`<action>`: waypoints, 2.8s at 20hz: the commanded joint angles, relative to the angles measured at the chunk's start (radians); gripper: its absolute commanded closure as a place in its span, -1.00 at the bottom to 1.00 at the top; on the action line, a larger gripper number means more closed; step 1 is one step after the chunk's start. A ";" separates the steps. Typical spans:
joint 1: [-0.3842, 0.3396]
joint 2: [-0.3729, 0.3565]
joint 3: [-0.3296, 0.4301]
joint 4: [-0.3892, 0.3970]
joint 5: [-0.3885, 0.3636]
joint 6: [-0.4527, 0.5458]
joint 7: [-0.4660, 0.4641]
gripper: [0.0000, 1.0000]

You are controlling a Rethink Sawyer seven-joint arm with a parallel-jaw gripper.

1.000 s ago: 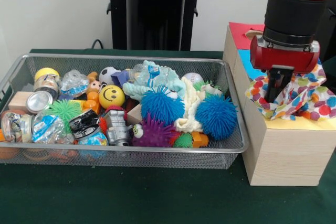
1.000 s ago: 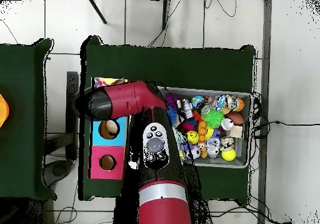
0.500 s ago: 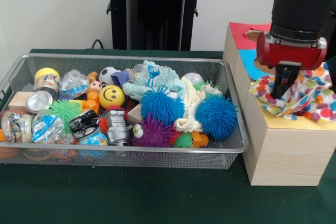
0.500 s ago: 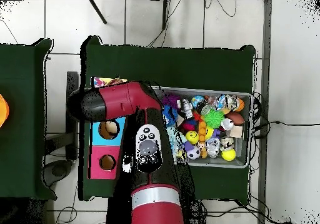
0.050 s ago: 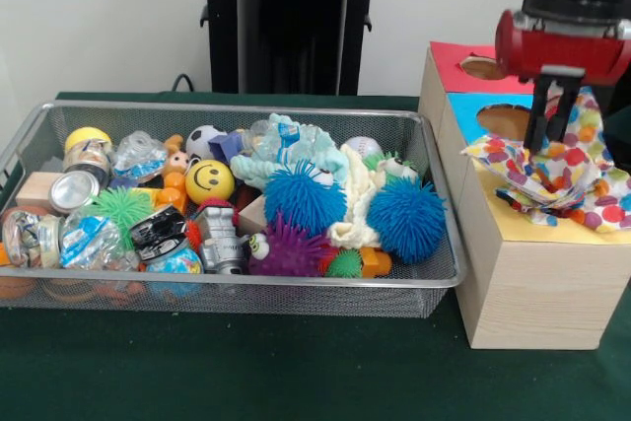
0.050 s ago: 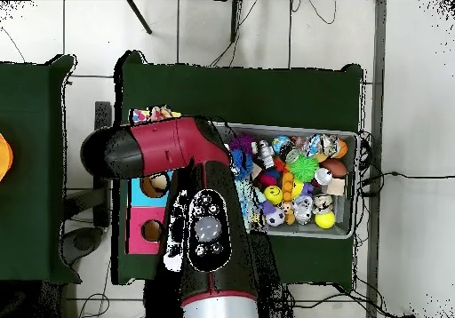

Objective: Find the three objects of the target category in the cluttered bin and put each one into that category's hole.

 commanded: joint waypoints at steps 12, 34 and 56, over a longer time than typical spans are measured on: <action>0.030 -0.023 0.031 0.076 0.013 0.105 0.058 1.00; 0.023 0.107 0.022 0.002 -0.026 0.018 0.042 1.00; 0.077 0.182 -0.015 -0.102 -0.025 0.030 0.097 1.00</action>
